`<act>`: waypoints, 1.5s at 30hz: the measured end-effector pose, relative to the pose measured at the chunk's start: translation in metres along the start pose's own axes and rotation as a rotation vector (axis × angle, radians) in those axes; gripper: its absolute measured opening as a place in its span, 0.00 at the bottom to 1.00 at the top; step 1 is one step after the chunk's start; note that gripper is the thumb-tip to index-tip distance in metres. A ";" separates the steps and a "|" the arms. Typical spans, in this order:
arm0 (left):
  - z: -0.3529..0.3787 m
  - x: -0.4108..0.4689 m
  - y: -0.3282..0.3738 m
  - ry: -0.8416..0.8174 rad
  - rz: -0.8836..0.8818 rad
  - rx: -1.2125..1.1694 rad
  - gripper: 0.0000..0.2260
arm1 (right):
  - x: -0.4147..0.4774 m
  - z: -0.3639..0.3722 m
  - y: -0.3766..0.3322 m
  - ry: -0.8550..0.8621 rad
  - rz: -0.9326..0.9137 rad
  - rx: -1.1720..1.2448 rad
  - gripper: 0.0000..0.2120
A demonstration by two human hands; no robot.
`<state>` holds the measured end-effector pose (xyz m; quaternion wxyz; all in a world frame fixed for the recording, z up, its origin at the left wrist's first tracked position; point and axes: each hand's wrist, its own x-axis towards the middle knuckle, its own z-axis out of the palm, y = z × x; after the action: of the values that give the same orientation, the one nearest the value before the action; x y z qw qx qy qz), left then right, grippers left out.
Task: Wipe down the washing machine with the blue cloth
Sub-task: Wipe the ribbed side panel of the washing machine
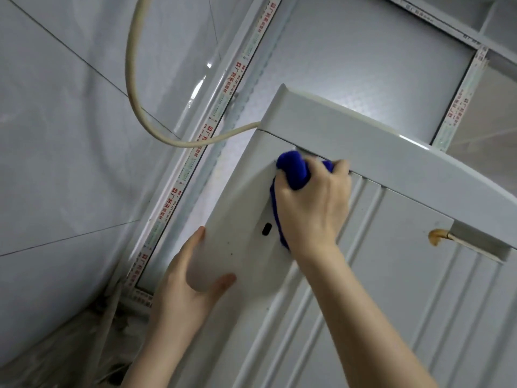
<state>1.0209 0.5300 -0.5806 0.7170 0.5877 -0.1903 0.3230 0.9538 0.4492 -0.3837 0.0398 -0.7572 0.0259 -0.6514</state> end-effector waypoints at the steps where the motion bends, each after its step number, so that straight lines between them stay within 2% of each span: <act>1: 0.000 0.000 0.000 0.002 0.001 0.001 0.39 | 0.012 0.000 -0.002 0.003 0.042 0.016 0.09; 3: -0.001 -0.001 0.003 0.006 -0.012 0.019 0.39 | 0.010 0.001 -0.001 0.029 0.064 0.031 0.10; 6: -0.004 -0.003 0.015 -0.014 -0.058 0.013 0.39 | -0.044 -0.001 0.012 0.074 0.041 0.134 0.14; 9: -0.005 -0.003 0.017 -0.009 -0.086 0.021 0.40 | -0.080 -0.010 0.024 0.056 0.149 0.230 0.10; 11: -0.005 -0.004 0.019 0.004 -0.090 0.033 0.40 | -0.062 -0.017 0.026 0.064 0.212 0.221 0.09; 16: -0.003 -0.005 0.018 0.020 -0.061 0.025 0.40 | 0.007 -0.033 0.032 0.039 0.235 0.219 0.10; 20: -0.002 -0.005 0.014 0.007 -0.060 -0.008 0.39 | -0.042 -0.042 0.044 -0.081 0.176 0.198 0.09; 23: -0.002 -0.003 0.014 -0.001 -0.054 -0.027 0.38 | -0.084 -0.041 0.048 -0.138 0.215 0.223 0.07; 27: -0.002 -0.002 0.014 0.004 -0.061 -0.014 0.37 | -0.067 -0.039 0.044 -0.098 0.283 0.279 0.07; 32: -0.002 -0.003 0.013 0.003 -0.038 -0.025 0.37 | 0.002 -0.042 0.035 -0.013 0.269 0.293 0.10; 35: -0.001 -0.003 0.013 0.008 -0.032 -0.022 0.37 | -0.007 -0.041 0.040 0.007 0.220 0.222 0.11; 40: -0.002 -0.004 0.018 0.015 -0.047 -0.016 0.37 | -0.102 -0.034 0.051 -0.100 0.261 0.191 0.11; 43: -0.003 -0.002 0.019 0.007 -0.073 0.029 0.37 | -0.109 -0.038 0.053 -0.170 0.328 0.296 0.08; 45: 0.001 -0.003 0.024 0.075 -0.058 0.097 0.36 | -0.095 -0.049 0.051 -0.181 0.383 0.404 0.05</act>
<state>1.0022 0.5308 -0.5653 0.7033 0.6145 -0.1304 0.3328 0.8919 0.4057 -0.4750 0.3141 -0.7703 0.0346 -0.5539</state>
